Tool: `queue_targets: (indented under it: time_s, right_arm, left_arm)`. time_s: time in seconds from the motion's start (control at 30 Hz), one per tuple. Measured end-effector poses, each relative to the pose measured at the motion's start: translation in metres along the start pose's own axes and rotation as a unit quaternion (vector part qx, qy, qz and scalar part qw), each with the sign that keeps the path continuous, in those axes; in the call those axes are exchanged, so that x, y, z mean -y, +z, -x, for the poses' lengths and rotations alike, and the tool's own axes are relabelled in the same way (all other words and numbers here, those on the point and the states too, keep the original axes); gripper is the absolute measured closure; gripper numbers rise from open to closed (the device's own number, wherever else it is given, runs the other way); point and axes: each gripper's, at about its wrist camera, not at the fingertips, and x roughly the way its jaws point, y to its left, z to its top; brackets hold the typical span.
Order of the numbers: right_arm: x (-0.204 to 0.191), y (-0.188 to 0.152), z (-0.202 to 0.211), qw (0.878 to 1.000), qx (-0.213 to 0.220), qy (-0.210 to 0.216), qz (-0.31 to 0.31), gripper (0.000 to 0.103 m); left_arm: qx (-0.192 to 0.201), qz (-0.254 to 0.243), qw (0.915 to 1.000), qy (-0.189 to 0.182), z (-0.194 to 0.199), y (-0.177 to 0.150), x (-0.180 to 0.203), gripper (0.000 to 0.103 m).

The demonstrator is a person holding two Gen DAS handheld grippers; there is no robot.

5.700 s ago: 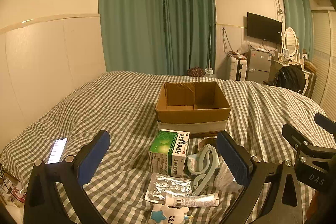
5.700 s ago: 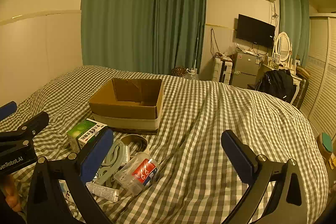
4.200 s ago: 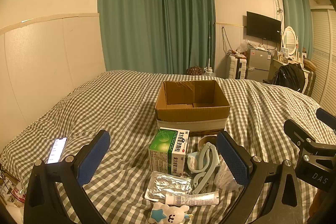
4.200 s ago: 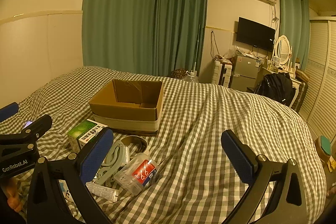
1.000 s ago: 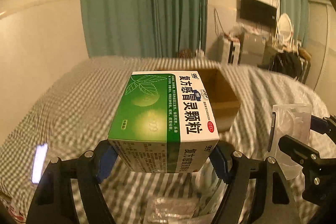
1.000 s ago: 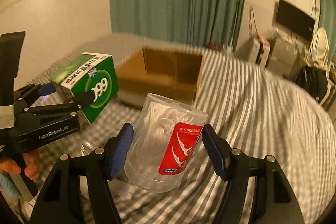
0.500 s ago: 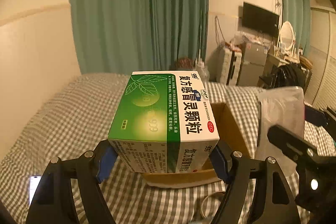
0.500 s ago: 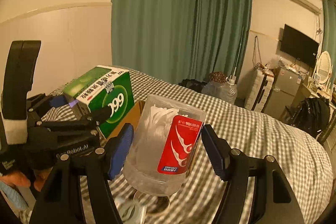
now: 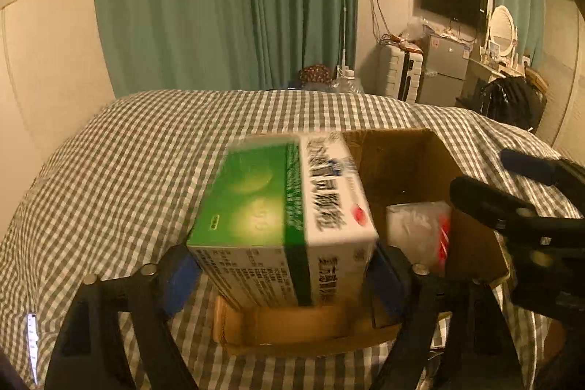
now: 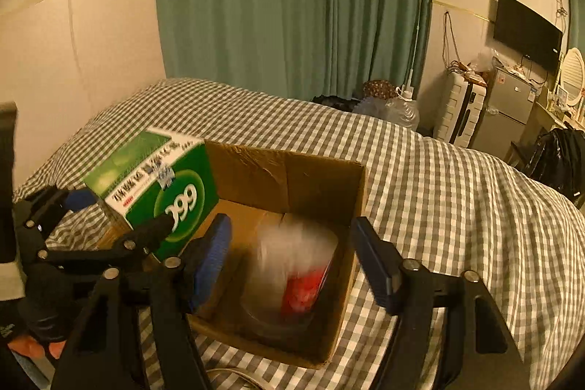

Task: Organize objects
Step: 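Carry the medicine box and clear cup into the cardboard box and release both, then grasp the foil blister pack with the left tool while the right tool grasps the blue clip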

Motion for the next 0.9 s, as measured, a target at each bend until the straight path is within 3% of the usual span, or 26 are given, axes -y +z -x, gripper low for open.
queue_targets:
  time_s: [0.03,0.07,0.2,0.37,0.5,0.7,0.9]
  right_arm:
    - [0.000,0.000,0.005,1.000,0.006,0.002,-0.001,0.018]
    - [0.000,0.001,0.012,1.000,0.014,0.003,-0.003,0.018]
    - [0.001,0.013,0.047,0.999,0.045,0.001,-0.004,0.018]
    - [0.002,0.027,0.118,0.997,0.078,-0.003,-0.003,0.017]
    - [-0.014,0.023,0.185,0.996,0.090,-0.013,0.008,0.013]
    - [-0.049,-0.021,0.245,0.993,0.104,-0.032,0.035,0.007]
    - [-0.072,-0.086,0.254,0.994,0.088,-0.042,0.044,0.006]
  left_arm:
    - [0.002,0.003,1.0000,0.006,0.003,0.001,0.002,0.008]
    - [0.005,0.006,0.9999,0.009,0.008,0.001,0.002,0.004]
    - [0.025,0.006,0.9997,0.002,0.051,0.005,-0.003,0.002]
    - [0.072,0.001,0.9974,0.009,0.120,0.019,0.002,0.000]
    - [0.090,0.003,0.9958,0.015,0.179,0.011,-0.004,0.000]
    - [0.090,0.013,0.9957,0.018,0.223,-0.030,-0.010,0.000]
    - [0.046,0.045,0.9970,0.043,0.220,-0.093,-0.027,0.000]
